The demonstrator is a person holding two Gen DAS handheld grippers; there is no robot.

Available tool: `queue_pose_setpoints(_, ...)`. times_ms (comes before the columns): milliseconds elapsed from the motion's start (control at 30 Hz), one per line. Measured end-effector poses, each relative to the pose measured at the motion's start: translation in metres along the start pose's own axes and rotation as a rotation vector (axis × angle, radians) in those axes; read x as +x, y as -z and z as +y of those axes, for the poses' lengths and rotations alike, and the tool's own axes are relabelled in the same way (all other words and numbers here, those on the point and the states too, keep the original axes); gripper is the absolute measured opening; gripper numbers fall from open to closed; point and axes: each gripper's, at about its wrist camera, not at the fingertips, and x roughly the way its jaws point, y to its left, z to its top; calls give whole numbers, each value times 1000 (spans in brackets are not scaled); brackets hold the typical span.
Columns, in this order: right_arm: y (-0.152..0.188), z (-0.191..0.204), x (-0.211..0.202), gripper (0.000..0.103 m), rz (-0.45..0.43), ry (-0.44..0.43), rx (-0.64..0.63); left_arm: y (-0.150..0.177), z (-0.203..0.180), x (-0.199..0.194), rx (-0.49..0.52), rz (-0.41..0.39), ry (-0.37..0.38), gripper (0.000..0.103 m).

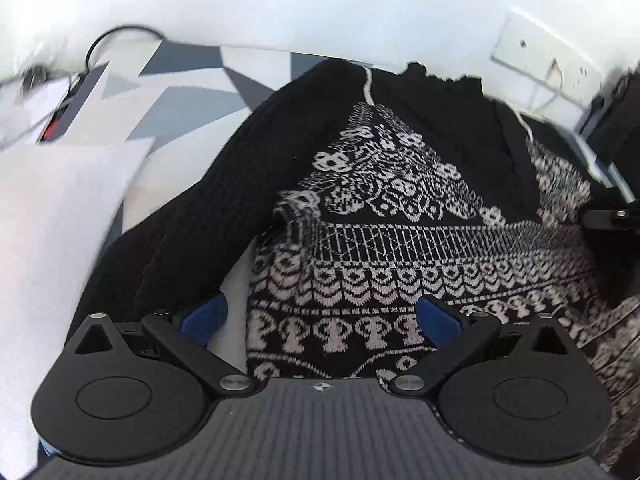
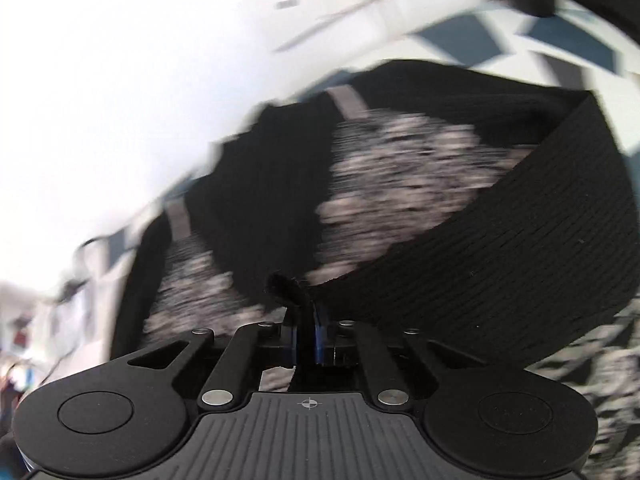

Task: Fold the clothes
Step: 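Carry the held sleeve across the sweater body with the right gripper and release, then close the left gripper on the other black sleeve cuff and lift it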

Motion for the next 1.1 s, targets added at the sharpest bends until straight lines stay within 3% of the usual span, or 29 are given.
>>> queue_pose_setpoints(100,9,33,12,7,63,-174,-39,0,4,-4,-36,6,19,103)
queue_pose_setpoints(167,9,46,19,13,94,-180,-86,0,3,-5,-31,12,12,103)
queue_pose_setpoints(233,10,58,26,30,124,-184,-132,0,1,-6,-27,16,7,103)
queue_pose_setpoints(400,-10,36,-3,47,20,-160,-79,-3,-1,-10,-48,4,69,103)
queue_pose_setpoints(567,-32,-30,-48,48,-112,-80,81,-11,-11,-5,-84,17,122,100)
queue_pose_setpoints(633,-34,-59,-62,49,-147,-37,155,-14,-18,-7,-94,-3,120,92)
queue_pose_setpoints(733,-34,-101,-83,50,-185,17,244,-18,-26,-20,-112,-42,108,92)
queue_pose_setpoints(833,-27,-124,-96,50,-201,61,263,-19,-30,-36,-120,-95,133,92)
queue_pose_setpoints(900,-21,-131,-99,50,-208,119,225,-20,-37,-38,-95,-88,143,90)
queue_pose_setpoints(1100,-11,-139,-86,50,-203,244,99,-13,-66,-10,-4,38,138,90)
